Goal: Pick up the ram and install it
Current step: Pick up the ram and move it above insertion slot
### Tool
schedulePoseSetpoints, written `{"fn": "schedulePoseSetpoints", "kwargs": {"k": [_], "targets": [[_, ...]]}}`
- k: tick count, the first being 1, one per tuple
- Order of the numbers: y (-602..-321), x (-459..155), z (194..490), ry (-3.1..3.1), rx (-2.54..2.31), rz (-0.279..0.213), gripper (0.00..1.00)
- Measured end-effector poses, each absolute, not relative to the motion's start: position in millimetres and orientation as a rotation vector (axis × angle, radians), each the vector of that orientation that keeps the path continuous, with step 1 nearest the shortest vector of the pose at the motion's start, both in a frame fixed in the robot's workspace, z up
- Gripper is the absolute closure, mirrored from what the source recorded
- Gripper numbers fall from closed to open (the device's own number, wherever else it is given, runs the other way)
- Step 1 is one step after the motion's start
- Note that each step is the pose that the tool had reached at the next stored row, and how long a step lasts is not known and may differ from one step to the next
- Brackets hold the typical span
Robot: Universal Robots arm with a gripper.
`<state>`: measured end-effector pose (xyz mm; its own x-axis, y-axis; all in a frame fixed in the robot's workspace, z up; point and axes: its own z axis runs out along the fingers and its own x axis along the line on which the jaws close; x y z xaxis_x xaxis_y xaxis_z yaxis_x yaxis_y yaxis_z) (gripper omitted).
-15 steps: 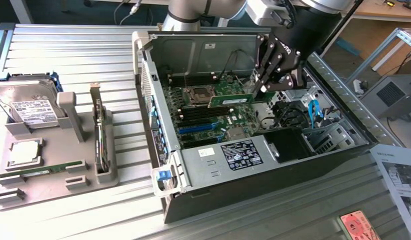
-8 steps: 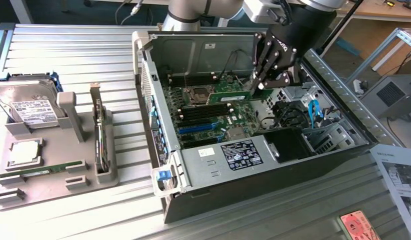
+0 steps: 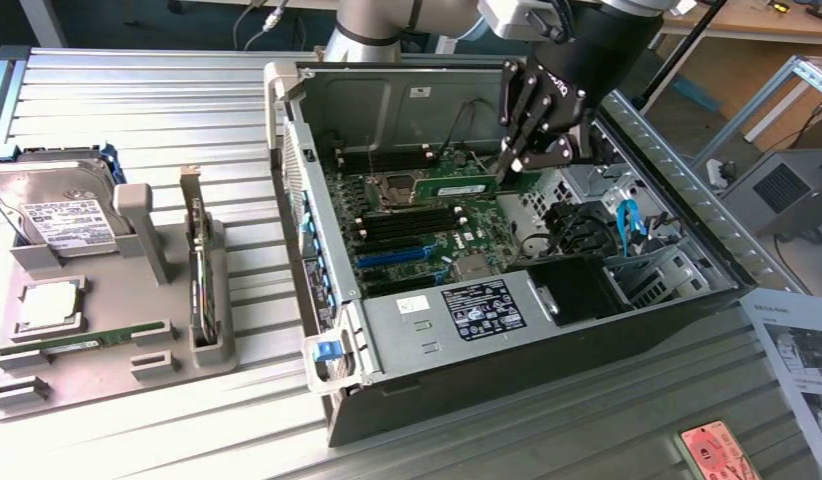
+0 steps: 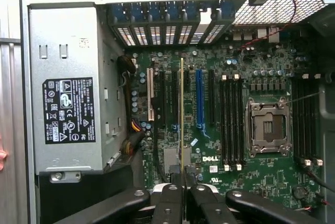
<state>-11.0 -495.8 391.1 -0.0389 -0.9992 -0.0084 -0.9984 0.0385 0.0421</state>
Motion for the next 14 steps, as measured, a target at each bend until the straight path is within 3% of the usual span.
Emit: {"fn": "schedulePoseSetpoints", "kwargs": {"k": [14], "targets": [[-474.4,-10.9,389.0,-2.248,2.163,-0.059,0.88]]}}
